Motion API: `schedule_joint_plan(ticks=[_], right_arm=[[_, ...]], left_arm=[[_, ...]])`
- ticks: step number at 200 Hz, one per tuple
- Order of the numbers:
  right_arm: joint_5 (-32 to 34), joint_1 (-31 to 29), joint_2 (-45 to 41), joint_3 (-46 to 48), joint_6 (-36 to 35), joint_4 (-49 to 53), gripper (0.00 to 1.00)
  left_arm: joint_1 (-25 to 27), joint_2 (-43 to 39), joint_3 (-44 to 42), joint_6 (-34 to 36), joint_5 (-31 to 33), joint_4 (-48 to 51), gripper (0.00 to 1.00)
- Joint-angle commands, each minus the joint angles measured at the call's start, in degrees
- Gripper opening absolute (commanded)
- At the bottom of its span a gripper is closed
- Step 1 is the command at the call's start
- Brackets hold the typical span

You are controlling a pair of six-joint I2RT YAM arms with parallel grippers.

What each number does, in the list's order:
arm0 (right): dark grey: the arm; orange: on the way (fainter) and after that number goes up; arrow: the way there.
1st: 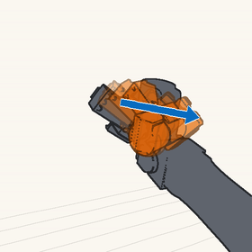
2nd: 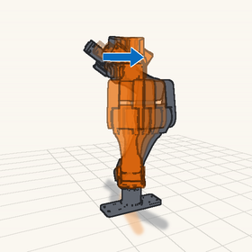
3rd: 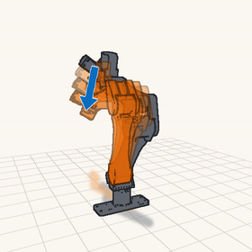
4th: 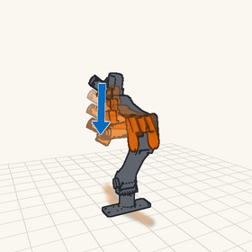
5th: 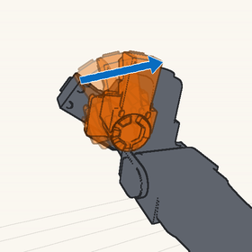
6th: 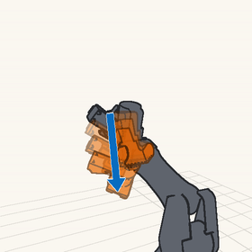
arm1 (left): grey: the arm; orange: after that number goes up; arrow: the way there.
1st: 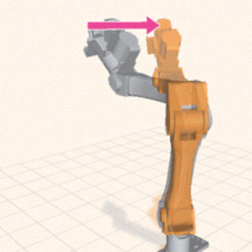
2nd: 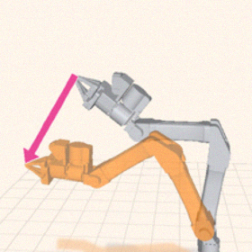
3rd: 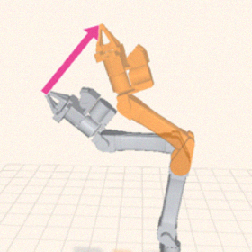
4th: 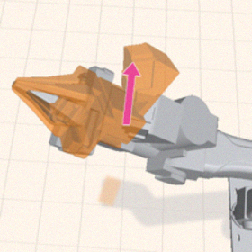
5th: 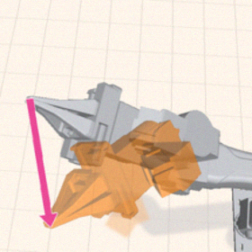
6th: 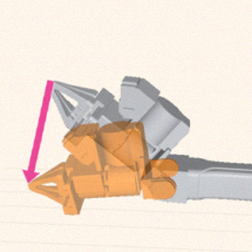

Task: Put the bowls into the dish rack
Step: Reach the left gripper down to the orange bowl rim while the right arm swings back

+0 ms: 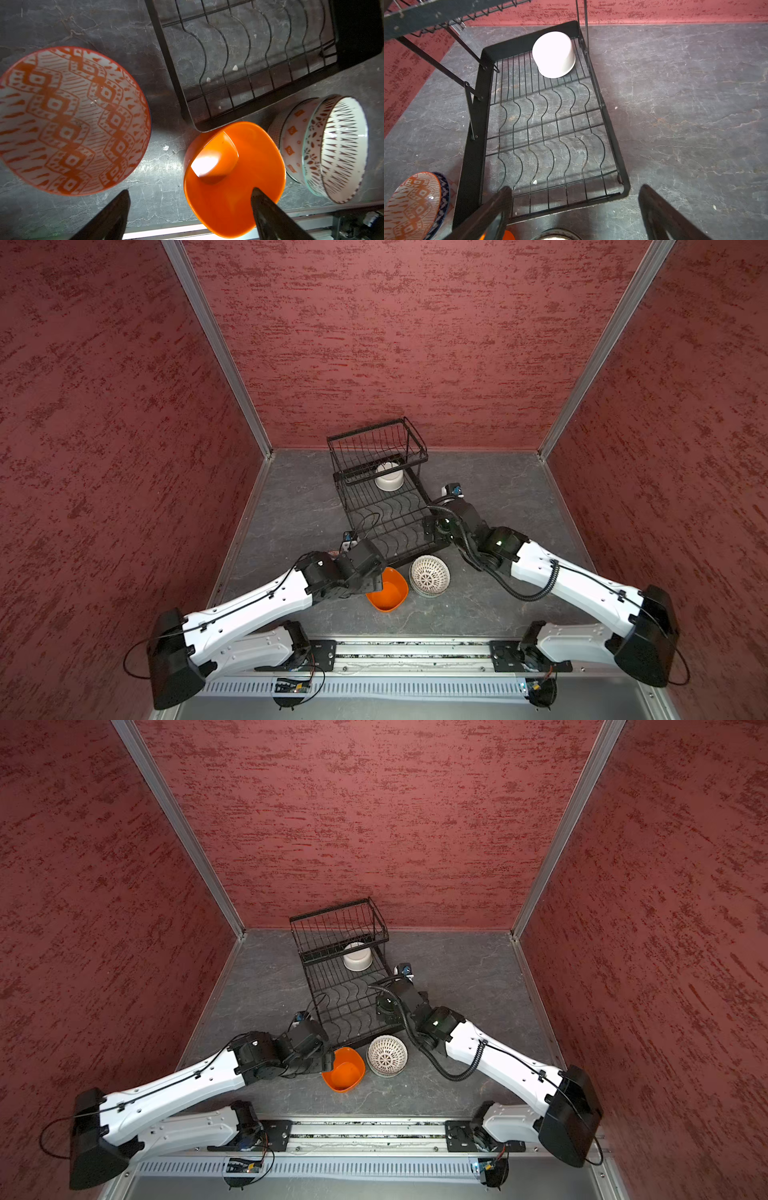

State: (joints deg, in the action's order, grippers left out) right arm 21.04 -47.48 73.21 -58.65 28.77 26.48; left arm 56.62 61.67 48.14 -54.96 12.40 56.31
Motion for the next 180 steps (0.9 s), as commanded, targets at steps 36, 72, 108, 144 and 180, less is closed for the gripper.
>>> schedule_joint_plan(ticks=[36,72,108,144,180], right_arm=[[-0.56,-0.13,0.40,0.68,1.81,0.33,0.96],[-0.48,-0.09,0.13,1.41,1.81,-0.10,0.95],[-0.57,-0.15,0.17,2.19,1.92,-0.70,0.95],[-0.56,-0.12,0.61,2.71,1.82,-1.21,0.95],[-0.56,-0.13,1.53,2.71,1.72,-1.63,0.95]], left_arm=[[5.04,7.88,1.50,-6.37,2.07,1.54,0.77],[4.94,10.28,-0.16,-6.60,0.53,-2.26,0.58],[4.22,12.25,-1.37,-6.34,-1.12,-5.70,0.52],[3.82,14.25,-1.86,-6.10,-1.94,-6.83,0.39],[3.75,14.75,-2.94,-6.04,-2.03,-7.52,0.23]])
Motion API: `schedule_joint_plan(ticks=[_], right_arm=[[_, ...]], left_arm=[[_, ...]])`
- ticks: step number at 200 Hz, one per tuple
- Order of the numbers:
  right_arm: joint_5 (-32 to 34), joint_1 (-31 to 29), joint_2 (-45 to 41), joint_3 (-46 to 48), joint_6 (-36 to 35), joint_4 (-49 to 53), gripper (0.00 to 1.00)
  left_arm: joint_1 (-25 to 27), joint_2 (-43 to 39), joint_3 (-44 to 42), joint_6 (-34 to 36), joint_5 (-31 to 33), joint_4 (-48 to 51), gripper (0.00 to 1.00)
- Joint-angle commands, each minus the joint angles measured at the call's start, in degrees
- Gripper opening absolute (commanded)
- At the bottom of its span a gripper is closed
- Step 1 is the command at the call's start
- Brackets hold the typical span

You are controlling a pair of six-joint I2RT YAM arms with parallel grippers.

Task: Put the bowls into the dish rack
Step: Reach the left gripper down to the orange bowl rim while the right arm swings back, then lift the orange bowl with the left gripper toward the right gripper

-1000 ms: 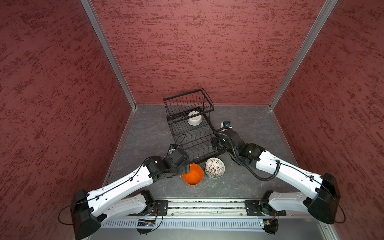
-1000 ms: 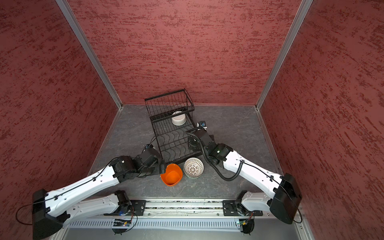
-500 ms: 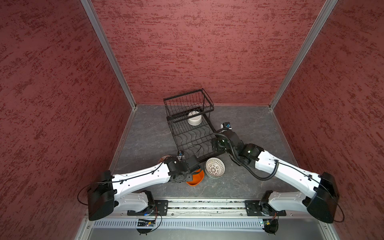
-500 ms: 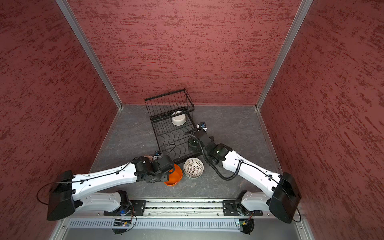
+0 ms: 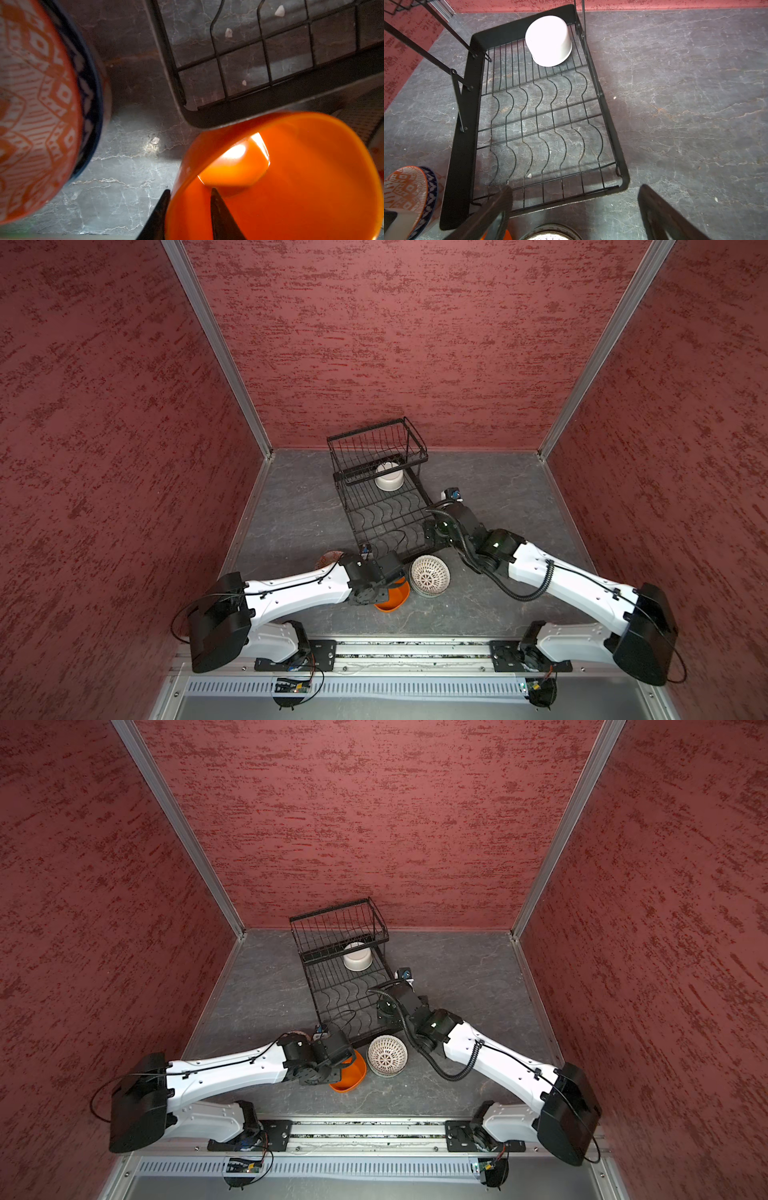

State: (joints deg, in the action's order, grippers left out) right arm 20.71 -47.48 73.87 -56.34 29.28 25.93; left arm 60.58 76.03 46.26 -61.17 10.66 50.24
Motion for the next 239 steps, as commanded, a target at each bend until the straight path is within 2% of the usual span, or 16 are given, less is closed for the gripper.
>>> schedule_joint_plan(ticks=[1,76,124,174,201,239], right_arm=[[-0.23,-0.14,0.90,0.37,1.22,-1.07,0.95],[-1.35,-0.15,2.65,-0.53,0.81,-1.78,0.95],[-4.44,-0.14,2.45,-1.55,-0.05,-2.36,0.95],[-12.51,1.02,0.81,-2.08,-0.13,-3.86,0.95],[-18.76,2.09,-1.01,-1.37,-0.26,-6.38,0.95],[-24.50,3.28,-2.32,-0.78,-0.95,-8.53,0.96]], left_arm=[[-0.24,0.33,-1.12,0.12,-0.28,-1.50,0.22],[0.83,-4.82,-3.46,0.26,1.38,-0.95,0.00],[2.46,-11.16,-2.66,1.38,4.77,0.89,0.00],[2.38,-22.84,-2.64,1.73,10.87,3.99,0.00],[-1.88,-28.18,-2.99,4.42,9.15,2.11,0.00],[-13.55,-29.57,-2.80,11.64,0.25,-2.70,0.00]])
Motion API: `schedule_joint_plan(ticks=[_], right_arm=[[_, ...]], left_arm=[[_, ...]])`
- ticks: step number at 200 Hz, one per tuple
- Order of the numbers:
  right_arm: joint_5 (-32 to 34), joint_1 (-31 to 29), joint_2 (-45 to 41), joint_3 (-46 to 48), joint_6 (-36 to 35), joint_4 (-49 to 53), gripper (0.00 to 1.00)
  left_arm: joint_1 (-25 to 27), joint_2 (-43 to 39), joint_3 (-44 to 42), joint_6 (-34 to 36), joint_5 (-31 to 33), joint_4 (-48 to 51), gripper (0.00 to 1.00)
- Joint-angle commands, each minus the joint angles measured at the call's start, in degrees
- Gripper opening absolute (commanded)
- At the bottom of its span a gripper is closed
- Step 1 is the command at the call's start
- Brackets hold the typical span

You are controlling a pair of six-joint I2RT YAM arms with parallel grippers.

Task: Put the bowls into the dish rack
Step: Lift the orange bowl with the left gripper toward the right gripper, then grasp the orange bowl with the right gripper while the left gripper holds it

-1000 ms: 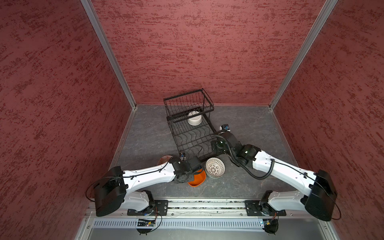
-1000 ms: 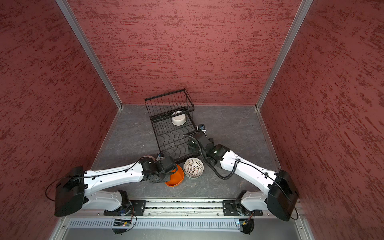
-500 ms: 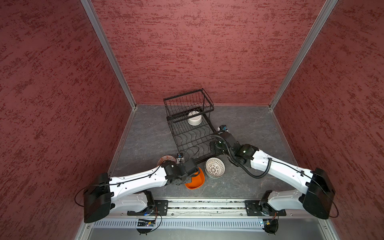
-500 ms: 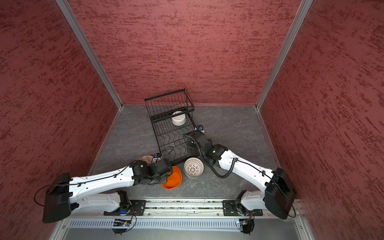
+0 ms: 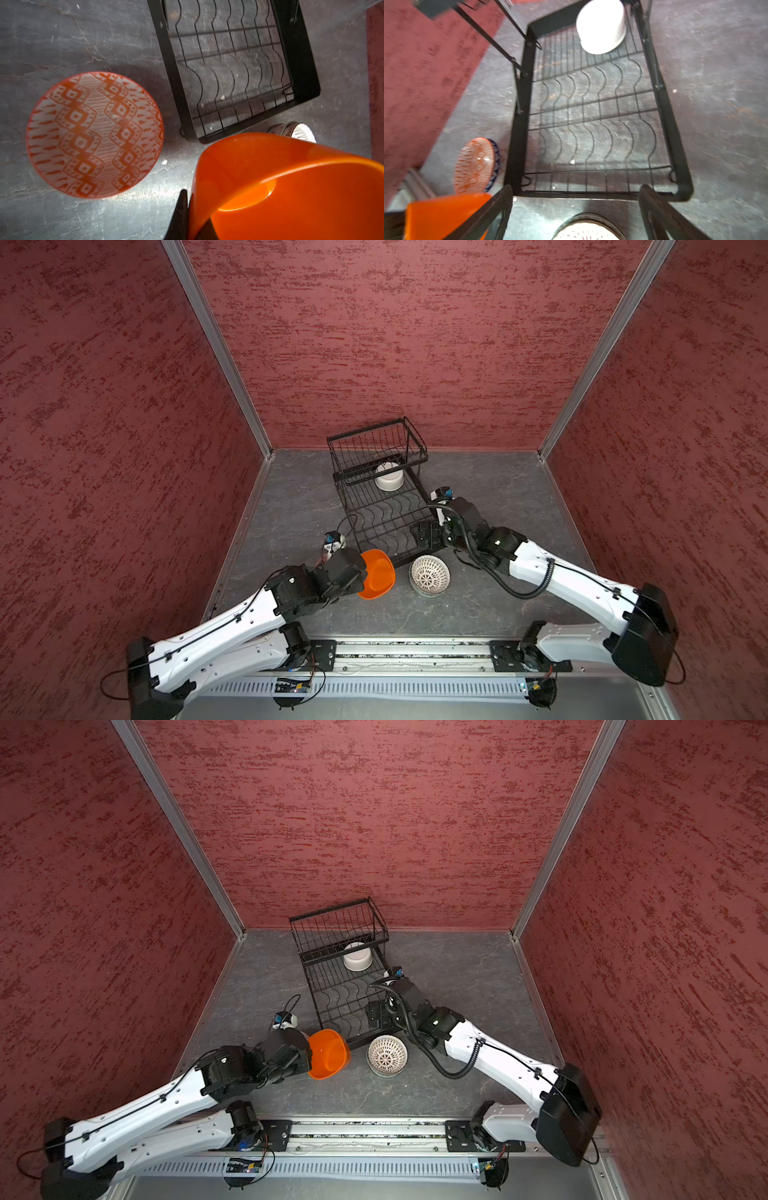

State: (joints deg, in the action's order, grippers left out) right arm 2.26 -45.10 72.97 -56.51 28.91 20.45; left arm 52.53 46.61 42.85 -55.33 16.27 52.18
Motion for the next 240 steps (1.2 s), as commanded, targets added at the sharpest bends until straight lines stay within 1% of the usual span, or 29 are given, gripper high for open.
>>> schedule_joint_plan(ticks=[1,27,52,72,83,104,132,166,240], right_arm=[[-6.22,0.94,-1.38,-0.65,-0.59,-3.04,0.96],[-10.52,1.63,-1.24,-0.95,-1.17,-4.01,0.96],[-14.78,2.29,-1.08,-1.07,-1.22,-5.73,0.98],[-17.52,2.72,-0.60,-1.73,-1.39,-6.49,0.99],[-18.88,2.83,-0.22,-2.20,-1.39,-6.78,0.98],[-21.59,2.94,0.87,-3.02,-1.39,-7.31,0.99],[-24.24,2.92,2.55,-4.11,-1.31,-7.85,0.99],[-26.79,2.93,3.61,-4.61,-0.87,-9.69,0.99],[-29.19,2.99,6.54,-6.77,-1.04,-9.96,0.99]], left_arm=[[-5.91,-0.14,0.63,5.96,-5.64,-4.82,0.00],[-13.90,0.37,0.02,10.19,-13.14,-10.00,0.00],[-21.22,0.49,-1.17,12.87,-21.10,-15.59,0.00],[-24.60,1.25,-1.63,14.44,-26.06,-20.24,0.00],[-25.93,2.01,-1.63,15.07,-27.71,-21.78,0.00],[-27.36,3.75,-2.03,16.06,-29.95,-25.30,0.00],[-29.01,5.55,-3.01,15.55,-32.48,-29.98,0.00],[-29.70,8.21,-2.91,15.42,-34.59,-33.06,0.00],[-29.77,9.44,-2.67,20.08,-34.03,-35.69,0.00]])
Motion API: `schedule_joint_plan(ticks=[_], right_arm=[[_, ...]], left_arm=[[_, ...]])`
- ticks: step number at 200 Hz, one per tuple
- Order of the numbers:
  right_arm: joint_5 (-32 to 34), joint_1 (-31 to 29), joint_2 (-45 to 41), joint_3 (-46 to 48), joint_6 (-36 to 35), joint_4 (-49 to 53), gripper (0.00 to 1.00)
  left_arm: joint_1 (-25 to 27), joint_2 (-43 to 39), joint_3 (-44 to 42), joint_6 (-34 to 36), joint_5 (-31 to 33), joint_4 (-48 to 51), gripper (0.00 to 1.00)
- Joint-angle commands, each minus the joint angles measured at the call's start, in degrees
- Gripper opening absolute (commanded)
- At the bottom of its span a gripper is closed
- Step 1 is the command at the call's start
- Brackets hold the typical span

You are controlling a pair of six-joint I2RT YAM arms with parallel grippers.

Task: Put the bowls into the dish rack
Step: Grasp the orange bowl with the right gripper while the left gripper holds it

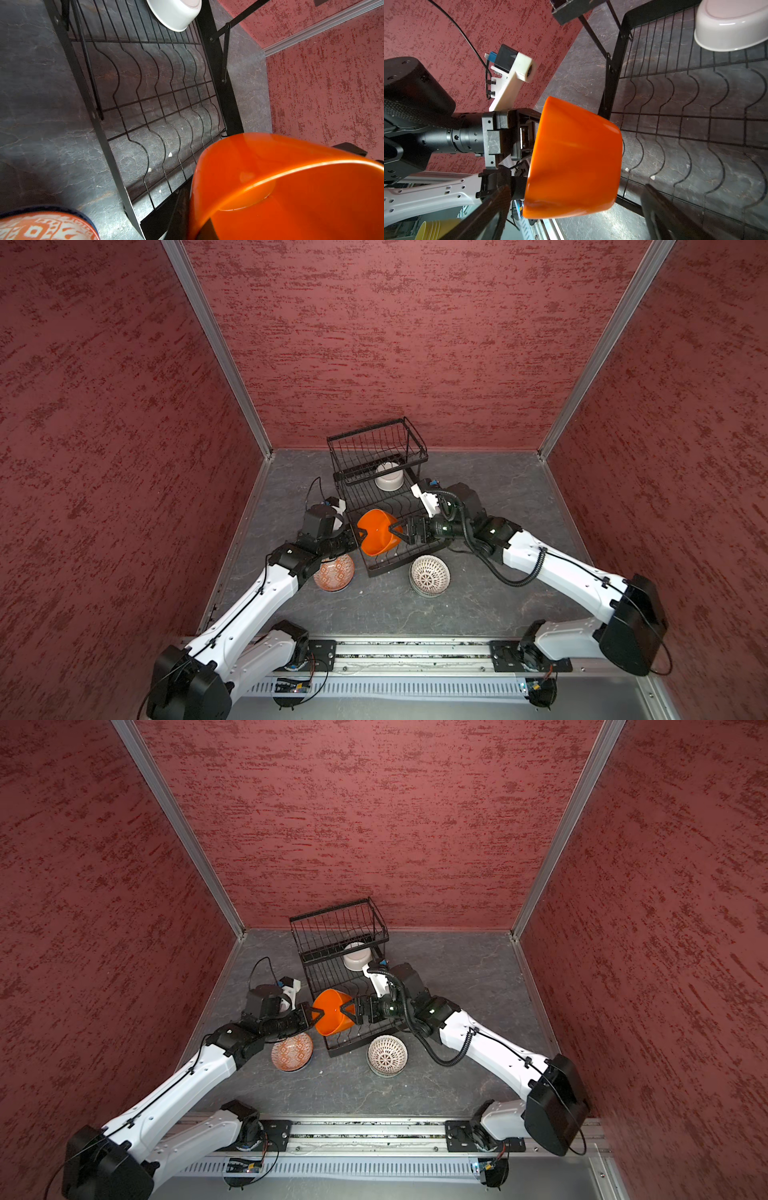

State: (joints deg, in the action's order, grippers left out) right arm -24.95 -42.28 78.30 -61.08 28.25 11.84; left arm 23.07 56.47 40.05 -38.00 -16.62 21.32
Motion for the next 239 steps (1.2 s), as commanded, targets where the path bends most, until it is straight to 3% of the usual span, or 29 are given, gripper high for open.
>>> schedule_joint_plan(ticks=[1,119,206,239], right_arm=[[-2.01,0.13,1.27,-2.20,-0.39,-1.36,0.99],[-7.88,0.10,2.65,-2.13,-0.65,-4.87,0.98],[-10.96,0.13,2.47,-1.59,0.09,-6.93,0.89],[-11.36,0.14,2.56,-1.53,0.66,-7.96,0.81]], left_arm=[[-0.31,-0.45,0.12,2.80,-1.13,-4.95,0.00],[-0.17,-1.96,-0.50,12.87,-5.28,-13.49,0.00],[-0.22,0.31,-1.38,12.86,-4.48,-15.29,0.00],[-0.26,0.70,-1.64,12.94,-4.30,-15.28,0.00]])
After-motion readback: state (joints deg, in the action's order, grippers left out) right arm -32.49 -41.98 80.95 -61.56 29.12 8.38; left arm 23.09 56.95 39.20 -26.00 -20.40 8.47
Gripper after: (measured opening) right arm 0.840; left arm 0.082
